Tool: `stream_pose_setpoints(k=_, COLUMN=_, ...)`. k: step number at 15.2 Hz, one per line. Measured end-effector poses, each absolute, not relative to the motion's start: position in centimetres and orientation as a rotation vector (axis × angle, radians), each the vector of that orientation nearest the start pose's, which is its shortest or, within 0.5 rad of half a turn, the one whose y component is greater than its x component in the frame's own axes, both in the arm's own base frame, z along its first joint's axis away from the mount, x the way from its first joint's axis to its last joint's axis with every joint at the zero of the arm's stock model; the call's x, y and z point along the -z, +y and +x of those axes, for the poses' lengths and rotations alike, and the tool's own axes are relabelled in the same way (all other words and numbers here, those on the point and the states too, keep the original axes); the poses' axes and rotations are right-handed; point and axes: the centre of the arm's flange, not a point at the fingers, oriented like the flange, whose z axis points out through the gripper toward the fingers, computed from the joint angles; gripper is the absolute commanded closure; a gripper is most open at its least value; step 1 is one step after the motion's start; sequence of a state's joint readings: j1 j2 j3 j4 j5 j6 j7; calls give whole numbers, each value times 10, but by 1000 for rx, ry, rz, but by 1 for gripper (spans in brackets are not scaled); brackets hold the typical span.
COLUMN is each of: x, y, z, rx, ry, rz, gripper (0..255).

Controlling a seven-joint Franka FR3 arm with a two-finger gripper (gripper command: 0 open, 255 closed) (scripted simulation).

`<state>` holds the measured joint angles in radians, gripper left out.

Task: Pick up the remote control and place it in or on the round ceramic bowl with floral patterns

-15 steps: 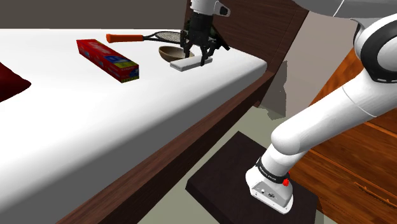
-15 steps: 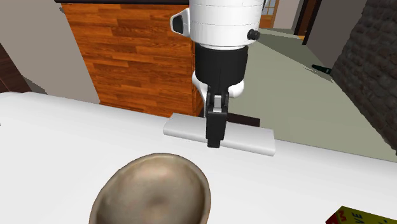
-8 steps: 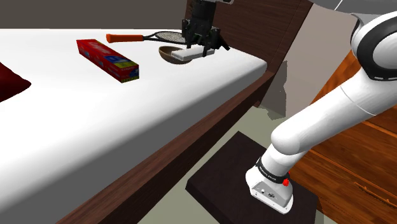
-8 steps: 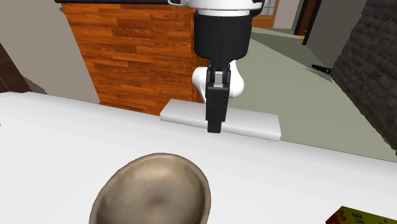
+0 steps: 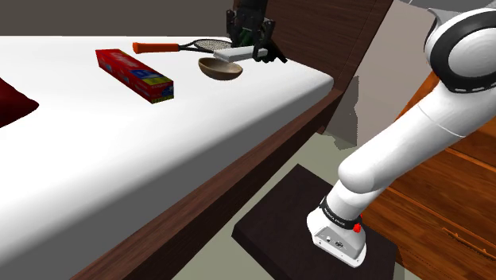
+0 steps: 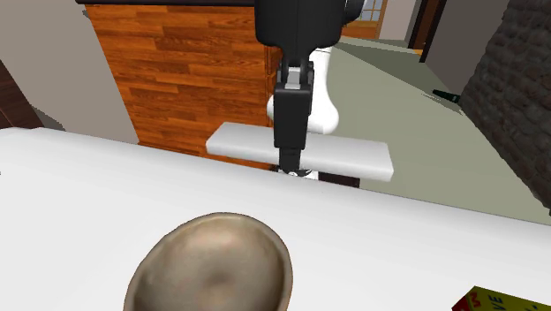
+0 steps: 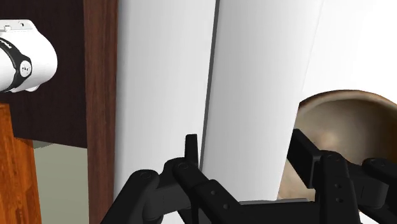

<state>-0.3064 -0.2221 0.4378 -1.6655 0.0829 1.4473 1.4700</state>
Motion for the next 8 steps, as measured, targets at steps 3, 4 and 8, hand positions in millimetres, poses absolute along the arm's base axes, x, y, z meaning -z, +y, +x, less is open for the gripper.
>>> stream_pose_setpoints(k=3, x=-677, y=87, z=501, rx=-8, ry=1964, rz=-2478, gripper=255)
stream_pose_setpoints(k=4, x=-677, y=82, z=512, rx=-7, ry=1963, rz=-2479, gripper=255)
stream_pose_setpoints(k=8, x=-675, y=64, z=563, rx=-7, ry=1962, rz=-2479, gripper=255)
